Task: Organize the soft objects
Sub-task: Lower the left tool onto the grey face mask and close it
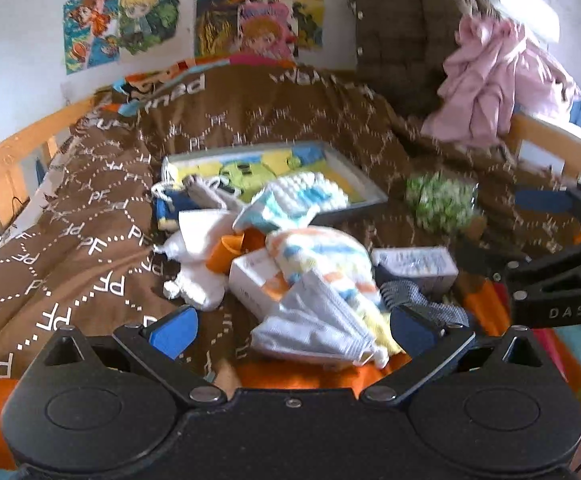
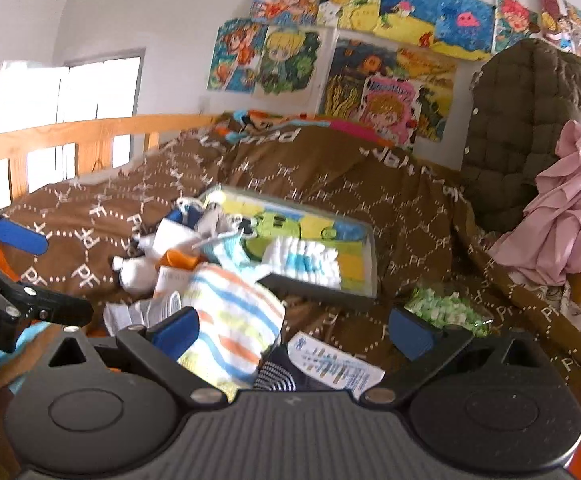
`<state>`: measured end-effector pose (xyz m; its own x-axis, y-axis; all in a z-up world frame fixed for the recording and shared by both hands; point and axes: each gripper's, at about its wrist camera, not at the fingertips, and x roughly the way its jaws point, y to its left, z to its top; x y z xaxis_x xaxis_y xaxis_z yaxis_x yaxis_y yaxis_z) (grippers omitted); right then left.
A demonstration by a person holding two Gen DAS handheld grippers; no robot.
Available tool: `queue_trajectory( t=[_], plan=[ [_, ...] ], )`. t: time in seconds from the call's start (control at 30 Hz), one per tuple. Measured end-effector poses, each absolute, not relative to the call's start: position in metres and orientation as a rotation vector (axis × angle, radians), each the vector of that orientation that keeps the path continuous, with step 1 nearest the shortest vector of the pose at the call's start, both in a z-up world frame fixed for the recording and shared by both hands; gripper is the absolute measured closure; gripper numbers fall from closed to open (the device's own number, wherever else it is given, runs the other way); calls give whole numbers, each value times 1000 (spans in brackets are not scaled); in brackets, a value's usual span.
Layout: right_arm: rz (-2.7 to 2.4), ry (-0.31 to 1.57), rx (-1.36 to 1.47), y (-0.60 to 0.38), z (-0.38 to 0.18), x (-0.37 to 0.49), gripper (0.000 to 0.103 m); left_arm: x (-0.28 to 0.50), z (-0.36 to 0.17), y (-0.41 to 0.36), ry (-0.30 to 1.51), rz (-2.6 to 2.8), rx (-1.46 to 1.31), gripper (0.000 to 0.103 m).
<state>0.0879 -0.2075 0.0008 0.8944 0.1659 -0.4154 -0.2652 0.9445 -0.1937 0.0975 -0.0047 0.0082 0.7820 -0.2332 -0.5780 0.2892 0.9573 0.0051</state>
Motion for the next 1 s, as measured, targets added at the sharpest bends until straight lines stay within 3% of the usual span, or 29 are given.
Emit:
queue_trajectory(
  t=[0.43,1.0],
  plan=[
    [211,671,-357,-192,-38,119,0,145,-28,22,851,-227,-118,1],
    [236,716,-386,-183,-47,127,0,163,-46,22,922,-246,-390,1]
  ],
)
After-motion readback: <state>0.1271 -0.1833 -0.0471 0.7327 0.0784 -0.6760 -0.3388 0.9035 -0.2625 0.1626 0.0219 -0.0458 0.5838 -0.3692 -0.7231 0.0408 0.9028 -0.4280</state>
